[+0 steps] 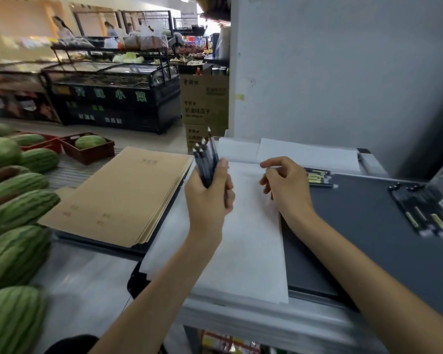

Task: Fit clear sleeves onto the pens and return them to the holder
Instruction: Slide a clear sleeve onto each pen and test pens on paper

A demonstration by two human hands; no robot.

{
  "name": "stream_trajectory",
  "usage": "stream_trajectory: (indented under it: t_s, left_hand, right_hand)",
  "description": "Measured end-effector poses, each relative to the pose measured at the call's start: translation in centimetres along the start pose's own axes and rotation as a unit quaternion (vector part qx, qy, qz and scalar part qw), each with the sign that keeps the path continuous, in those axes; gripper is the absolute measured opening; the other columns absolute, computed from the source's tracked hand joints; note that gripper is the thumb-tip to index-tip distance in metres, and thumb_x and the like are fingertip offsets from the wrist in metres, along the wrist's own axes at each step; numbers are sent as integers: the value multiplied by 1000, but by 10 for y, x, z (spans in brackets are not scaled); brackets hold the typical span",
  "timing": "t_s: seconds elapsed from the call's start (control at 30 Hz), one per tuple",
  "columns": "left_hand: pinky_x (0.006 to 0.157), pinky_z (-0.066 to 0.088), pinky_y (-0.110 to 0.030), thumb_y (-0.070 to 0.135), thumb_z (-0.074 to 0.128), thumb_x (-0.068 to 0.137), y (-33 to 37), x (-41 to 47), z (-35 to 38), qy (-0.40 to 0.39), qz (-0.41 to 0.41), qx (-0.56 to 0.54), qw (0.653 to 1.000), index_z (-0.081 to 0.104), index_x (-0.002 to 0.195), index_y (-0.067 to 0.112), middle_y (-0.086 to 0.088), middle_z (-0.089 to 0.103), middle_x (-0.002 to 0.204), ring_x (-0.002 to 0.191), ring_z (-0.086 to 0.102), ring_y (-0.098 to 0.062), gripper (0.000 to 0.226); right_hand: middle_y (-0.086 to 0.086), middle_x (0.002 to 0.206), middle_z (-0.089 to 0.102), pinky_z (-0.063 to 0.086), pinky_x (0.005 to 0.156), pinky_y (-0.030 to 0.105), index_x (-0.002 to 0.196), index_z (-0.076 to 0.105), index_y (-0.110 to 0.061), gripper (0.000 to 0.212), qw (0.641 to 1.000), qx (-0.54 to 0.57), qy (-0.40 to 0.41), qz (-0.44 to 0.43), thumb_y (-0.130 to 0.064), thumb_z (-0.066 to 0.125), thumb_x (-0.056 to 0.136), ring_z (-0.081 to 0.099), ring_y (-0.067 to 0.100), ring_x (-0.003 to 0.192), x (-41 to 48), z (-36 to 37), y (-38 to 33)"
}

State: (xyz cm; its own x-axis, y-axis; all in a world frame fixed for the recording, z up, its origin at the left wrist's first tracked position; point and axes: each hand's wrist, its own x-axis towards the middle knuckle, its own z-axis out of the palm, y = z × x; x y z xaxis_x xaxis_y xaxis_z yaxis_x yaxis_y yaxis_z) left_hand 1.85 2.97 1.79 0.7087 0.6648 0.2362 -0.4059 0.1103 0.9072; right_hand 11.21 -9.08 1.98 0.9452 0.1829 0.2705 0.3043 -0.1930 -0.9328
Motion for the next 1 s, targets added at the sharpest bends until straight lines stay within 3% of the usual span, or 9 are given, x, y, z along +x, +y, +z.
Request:
stream_trajectory:
  t_s: [0.1, 0.2, 0.27, 0.4, 0.53, 0.67, 0.77, 0.87, 1.0]
  left_hand:
    - [37, 25, -19, 35, 65, 102, 4, 4, -6, 68, -11, -51, 996, 60, 91, 16, 1, 52, 63, 41, 36, -10, 23]
    - [37, 20, -19, 39, 57, 106, 5, 8, -8, 115, -52, -77, 989, 57, 95, 12, 4, 47, 60, 40, 30, -8, 29]
    - [37, 20, -19, 38, 56, 107, 4, 9, -8, 117, -70, -74, 988, 56, 97, 12, 4, 45, 60, 41, 29, -8, 28]
    - [37, 25, -21, 23, 65, 101, -2, 8, -5, 80, -68, 5, 994, 52, 90, 17, 5, 42, 60, 41, 32, -9, 19]
    - [45, 38, -24, 17, 68, 88, -8, 4, 0, 20, -47, 124, 991, 57, 96, 23, 6, 58, 67, 50, 49, -11, 15]
    - [54, 43, -25, 24, 71, 79, -10, 2, 2, -23, -28, 179, 983, 60, 99, 26, 6, 70, 76, 59, 60, -9, 22]
    - [54, 44, -15, 20, 61, 75, -11, 0, 5, -65, 5, 223, 973, 67, 90, 34, 18, 69, 71, 63, 64, 2, 21]
    - [51, 42, -16, 21, 52, 71, -11, 0, 6, -73, -16, 236, 969, 67, 90, 33, 17, 64, 63, 56, 58, 0, 27]
    - [48, 39, -17, 16, 54, 73, -6, -4, 5, -93, -46, 168, 980, 63, 97, 25, 15, 58, 58, 52, 53, -4, 27]
  right_hand:
    - [-8, 75, 72, 51, 55, 16, 95, 69, -31, 24, 995, -78, -56, -26, -13, 55, 101, 68, 3, 64, 9, 10, -11]
    - [-4, 90, 74, 63, 76, 37, 101, 73, -26, 17, 982, -146, -118, -37, -14, 60, 99, 72, 14, 77, 16, 21, -16]
    - [-3, 96, 74, 63, 80, 40, 104, 74, -24, 15, 976, -164, -134, -41, -16, 62, 99, 72, 17, 83, 17, 28, -17]
    - [-9, 84, 74, 51, 64, 22, 99, 78, -26, 21, 990, -25, -135, -34, -38, 61, 103, 69, 4, 72, 16, 30, -21]
    - [-4, 99, 76, 41, 73, 35, 105, 82, -25, 50, 963, 90, -252, 31, -65, 55, 97, 60, 9, 79, 8, 25, -27]
    - [8, 101, 75, 50, 82, 36, 110, 77, -15, 44, 946, 83, -312, 1, -54, 71, 91, 67, 14, 88, -2, 23, -29]
    - [-1, 106, 80, 60, 94, 32, 113, 79, -26, 28, 947, 102, -303, 22, -43, 77, 90, 75, 14, 104, -8, 25, -30]
    - [0, 105, 80, 60, 93, 34, 111, 79, -24, 22, 957, 101, -272, 10, -39, 74, 96, 75, 16, 104, -13, 28, -33]
    - [18, 110, 75, 62, 80, 50, 110, 80, -22, 27, 954, 128, -268, 44, -44, 73, 95, 70, 41, 105, -13, 26, -33]
